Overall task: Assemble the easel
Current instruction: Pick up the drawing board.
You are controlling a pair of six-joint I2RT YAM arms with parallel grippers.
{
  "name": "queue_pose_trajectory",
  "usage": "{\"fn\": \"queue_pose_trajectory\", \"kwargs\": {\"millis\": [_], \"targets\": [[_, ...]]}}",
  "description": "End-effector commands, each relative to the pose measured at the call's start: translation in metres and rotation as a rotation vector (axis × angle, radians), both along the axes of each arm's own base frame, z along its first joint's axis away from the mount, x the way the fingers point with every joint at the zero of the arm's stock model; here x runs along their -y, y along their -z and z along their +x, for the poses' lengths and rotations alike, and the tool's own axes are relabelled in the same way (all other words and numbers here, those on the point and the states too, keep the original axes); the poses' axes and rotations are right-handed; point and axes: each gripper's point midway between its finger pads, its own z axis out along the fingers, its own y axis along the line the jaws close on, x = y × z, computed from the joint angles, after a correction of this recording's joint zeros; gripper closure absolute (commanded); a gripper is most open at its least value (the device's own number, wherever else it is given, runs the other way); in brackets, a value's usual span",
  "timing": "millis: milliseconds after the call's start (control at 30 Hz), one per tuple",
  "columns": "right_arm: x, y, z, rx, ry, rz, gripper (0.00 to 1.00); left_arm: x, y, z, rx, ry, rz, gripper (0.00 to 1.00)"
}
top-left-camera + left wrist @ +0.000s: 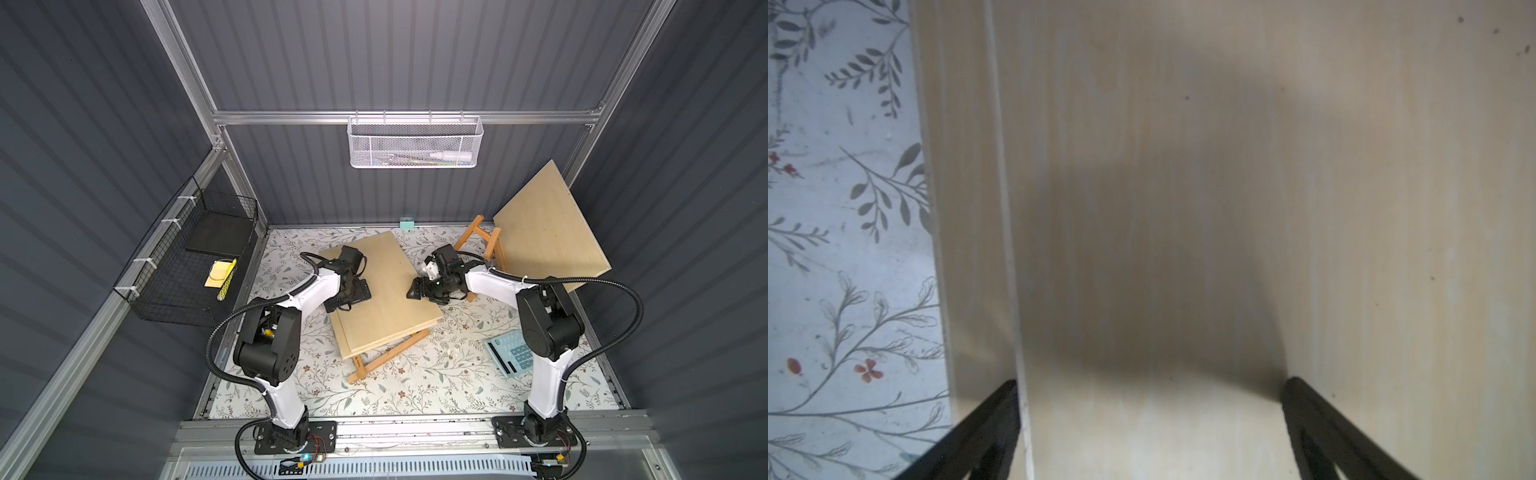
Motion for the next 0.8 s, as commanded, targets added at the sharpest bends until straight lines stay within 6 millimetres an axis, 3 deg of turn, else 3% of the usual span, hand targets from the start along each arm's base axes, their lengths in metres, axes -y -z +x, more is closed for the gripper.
{"fn": "queue_pose_trajectory", "kwargs": {"millis": [0,167,333,533,667,767], "targets": [[0.017,-0.008,0.004,0.014,0.031,0.002,0.20,0.040,0.031,-0.013,-0.095,0.098,-0.099,0.02],[0.027,-0.012,0.006,0.015,0.052,0.034,0.20,0.042,0.032,-0.012,-0.096,0.109,-0.093,0.05],[0.014,-0.031,0.004,0.037,0.008,0.131,0.25,0.046,0.039,-0.014,-0.118,0.126,-0.086,0.15],[-0.001,-0.066,0.002,0.079,-0.032,0.259,0.30,0.046,0.051,-0.019,-0.148,0.141,-0.069,0.24],[-0.006,-0.096,0.004,0.131,-0.047,0.317,0.33,0.044,0.056,-0.021,-0.170,0.143,-0.058,0.34],[-0.009,-0.122,0.006,0.176,-0.058,0.353,0.34,0.044,0.058,-0.022,-0.177,0.146,-0.053,0.36]]}}
